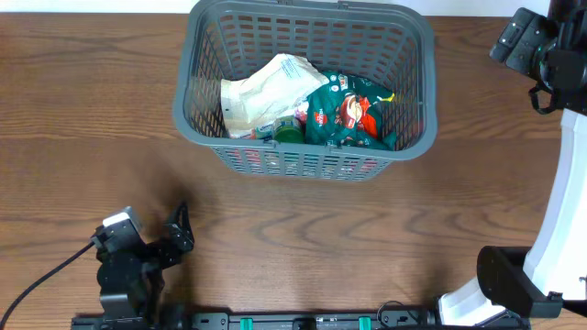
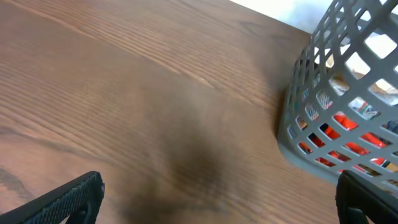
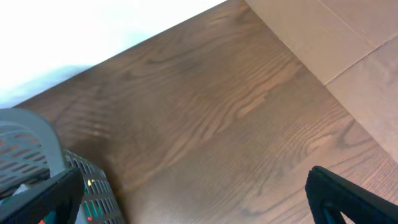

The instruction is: Pack container

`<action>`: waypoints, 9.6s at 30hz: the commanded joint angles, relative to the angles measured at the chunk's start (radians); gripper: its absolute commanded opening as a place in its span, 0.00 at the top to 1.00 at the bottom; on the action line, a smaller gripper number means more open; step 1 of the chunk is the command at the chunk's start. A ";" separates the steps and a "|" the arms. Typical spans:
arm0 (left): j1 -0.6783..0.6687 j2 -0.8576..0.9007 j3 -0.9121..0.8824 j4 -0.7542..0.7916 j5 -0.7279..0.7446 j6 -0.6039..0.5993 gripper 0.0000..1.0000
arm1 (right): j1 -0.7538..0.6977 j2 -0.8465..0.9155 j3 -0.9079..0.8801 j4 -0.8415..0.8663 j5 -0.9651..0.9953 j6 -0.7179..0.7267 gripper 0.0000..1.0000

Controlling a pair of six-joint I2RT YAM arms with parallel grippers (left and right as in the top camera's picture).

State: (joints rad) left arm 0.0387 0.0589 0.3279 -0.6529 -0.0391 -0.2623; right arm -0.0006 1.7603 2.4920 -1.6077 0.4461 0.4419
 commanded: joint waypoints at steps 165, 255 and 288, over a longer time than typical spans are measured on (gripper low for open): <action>-0.047 -0.055 -0.324 0.631 -0.082 0.264 0.01 | -0.005 -0.003 0.010 -0.002 0.017 0.014 0.01; -0.047 -0.055 -0.324 0.631 -0.082 0.264 0.01 | 0.065 -1.717 -2.395 1.542 -0.462 -0.388 0.01; -0.047 -0.055 -0.324 0.631 -0.082 0.264 0.01 | 0.066 -1.755 -2.487 1.567 -0.458 -0.398 0.01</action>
State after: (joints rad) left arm -0.0025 0.0101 0.0208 -0.0071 -0.1055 0.0177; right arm 0.0532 0.0166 0.0090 -0.0380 -0.0090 0.0414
